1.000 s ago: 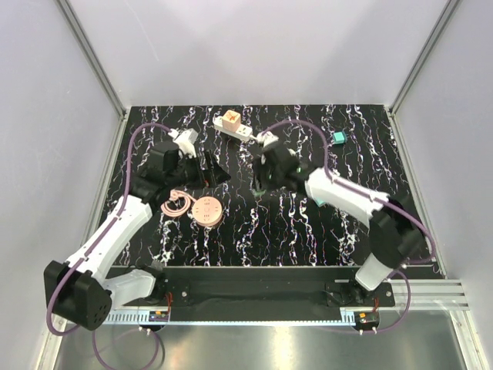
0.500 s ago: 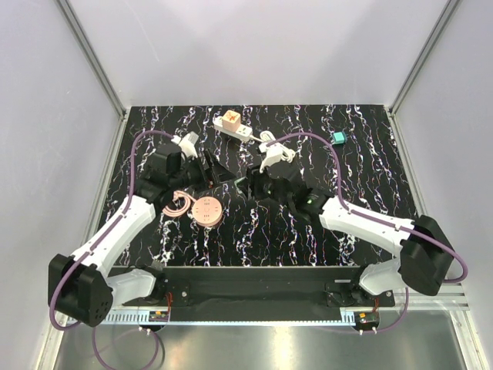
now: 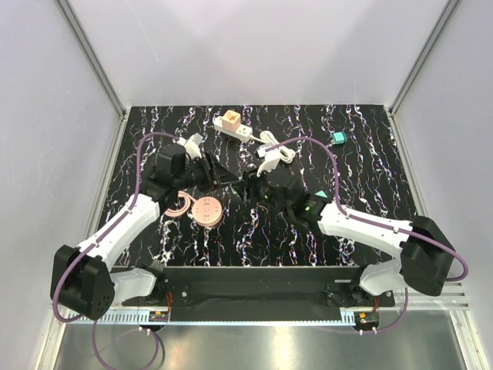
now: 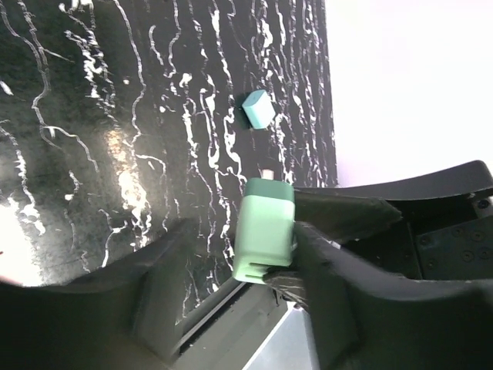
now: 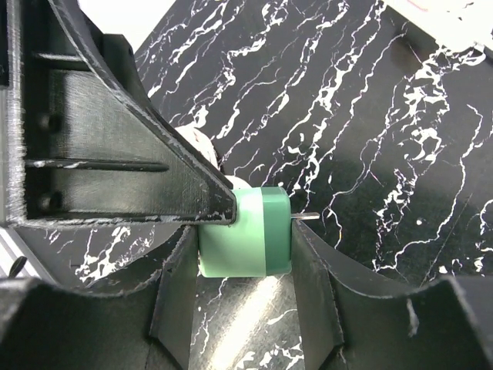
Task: Insert the plug
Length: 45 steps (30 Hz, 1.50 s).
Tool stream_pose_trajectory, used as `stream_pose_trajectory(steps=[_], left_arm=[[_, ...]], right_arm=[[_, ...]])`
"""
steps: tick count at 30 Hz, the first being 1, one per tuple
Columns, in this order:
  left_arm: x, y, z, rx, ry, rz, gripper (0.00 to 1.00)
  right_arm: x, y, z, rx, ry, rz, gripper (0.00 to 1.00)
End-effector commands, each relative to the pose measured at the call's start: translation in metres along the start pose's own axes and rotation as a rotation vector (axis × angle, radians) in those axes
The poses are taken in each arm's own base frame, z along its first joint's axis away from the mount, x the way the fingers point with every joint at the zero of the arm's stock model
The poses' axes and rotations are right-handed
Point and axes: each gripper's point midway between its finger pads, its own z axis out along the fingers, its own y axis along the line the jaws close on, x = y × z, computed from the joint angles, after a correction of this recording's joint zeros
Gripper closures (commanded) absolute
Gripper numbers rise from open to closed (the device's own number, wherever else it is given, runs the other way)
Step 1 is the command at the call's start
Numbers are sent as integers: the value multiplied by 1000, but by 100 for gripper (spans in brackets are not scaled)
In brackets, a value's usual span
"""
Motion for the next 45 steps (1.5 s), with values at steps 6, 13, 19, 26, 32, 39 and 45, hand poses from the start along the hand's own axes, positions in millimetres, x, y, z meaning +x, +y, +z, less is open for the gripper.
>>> stream_pose_trajectory(steps=[6, 13, 19, 26, 32, 39, 45], left_arm=[[13, -18, 6, 118, 60, 0, 75], [16, -20, 8, 140, 90, 0, 100], [17, -21, 11, 144, 120, 16, 100], [21, -26, 13, 165, 217, 88, 100], [35, -33, -1, 217, 313, 174, 100], [53, -40, -17, 290, 385, 197, 100], [61, -39, -21, 312, 418, 200, 100]], right_arm=[[-30, 8, -2, 4, -115, 57, 86], [-30, 9, -6, -4, -110, 65, 54], [-23, 3, -16, 5, -64, 15, 21], [-6, -1, -47, -54, 37, -166, 5], [18, 15, -88, -293, 132, -428, 0], [37, 28, -97, -492, 45, -641, 1], [31, 24, -80, -460, 35, -744, 2]])
